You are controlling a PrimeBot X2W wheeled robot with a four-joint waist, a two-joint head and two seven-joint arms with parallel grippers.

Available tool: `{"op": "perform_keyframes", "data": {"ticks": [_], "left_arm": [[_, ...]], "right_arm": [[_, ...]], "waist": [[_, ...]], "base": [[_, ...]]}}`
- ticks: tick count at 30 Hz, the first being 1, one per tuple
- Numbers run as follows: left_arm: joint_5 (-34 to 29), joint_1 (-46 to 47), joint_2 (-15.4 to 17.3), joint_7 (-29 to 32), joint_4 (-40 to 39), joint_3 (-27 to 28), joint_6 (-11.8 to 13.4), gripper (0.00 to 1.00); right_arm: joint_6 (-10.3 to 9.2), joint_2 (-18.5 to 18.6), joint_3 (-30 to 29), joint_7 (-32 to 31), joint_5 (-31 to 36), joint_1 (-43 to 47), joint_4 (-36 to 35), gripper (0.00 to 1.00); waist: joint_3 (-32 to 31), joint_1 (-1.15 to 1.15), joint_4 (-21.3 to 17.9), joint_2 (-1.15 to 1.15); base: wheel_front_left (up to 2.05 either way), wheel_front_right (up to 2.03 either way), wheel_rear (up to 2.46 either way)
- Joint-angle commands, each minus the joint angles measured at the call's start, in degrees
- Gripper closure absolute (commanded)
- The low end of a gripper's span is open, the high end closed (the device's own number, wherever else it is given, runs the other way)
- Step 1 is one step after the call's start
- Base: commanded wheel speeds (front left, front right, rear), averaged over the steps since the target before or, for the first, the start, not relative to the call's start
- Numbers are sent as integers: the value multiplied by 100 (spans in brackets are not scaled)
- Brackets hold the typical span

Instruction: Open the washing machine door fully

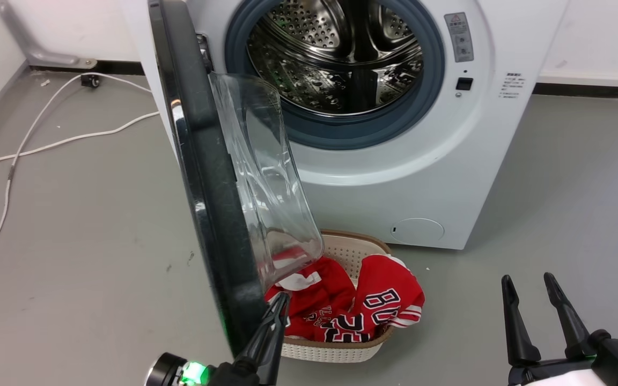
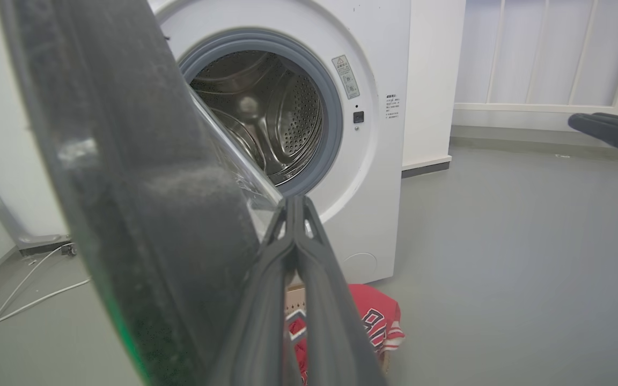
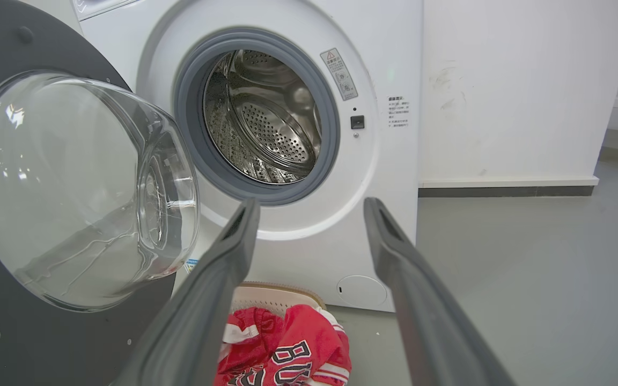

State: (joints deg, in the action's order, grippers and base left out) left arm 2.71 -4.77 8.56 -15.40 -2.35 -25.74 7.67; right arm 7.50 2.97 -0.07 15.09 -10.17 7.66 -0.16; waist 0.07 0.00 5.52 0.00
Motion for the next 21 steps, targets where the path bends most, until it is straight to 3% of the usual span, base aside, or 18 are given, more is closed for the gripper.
{"op": "perform_keyframes", "data": {"ticks": [1, 11, 21], "left_arm": [[36, -81, 112, 44, 80, 184, 133, 100], [63, -294, 204, 35, -74, 472, 234, 100], [218, -539, 480, 35, -24, 1272, 492, 100]], "right_arm": [[-1, -18, 1, 11, -21, 58, 4, 0], [-1, -19, 22, 10, -39, 83, 47, 0], [-1, -19, 40, 10, -52, 33, 87, 0]], "waist": [[-1, 0, 49, 0], [1, 0, 324, 0], [43, 0, 485, 0]], "base": [[0, 0, 0], [0, 0, 0], [0, 0, 0]]}}
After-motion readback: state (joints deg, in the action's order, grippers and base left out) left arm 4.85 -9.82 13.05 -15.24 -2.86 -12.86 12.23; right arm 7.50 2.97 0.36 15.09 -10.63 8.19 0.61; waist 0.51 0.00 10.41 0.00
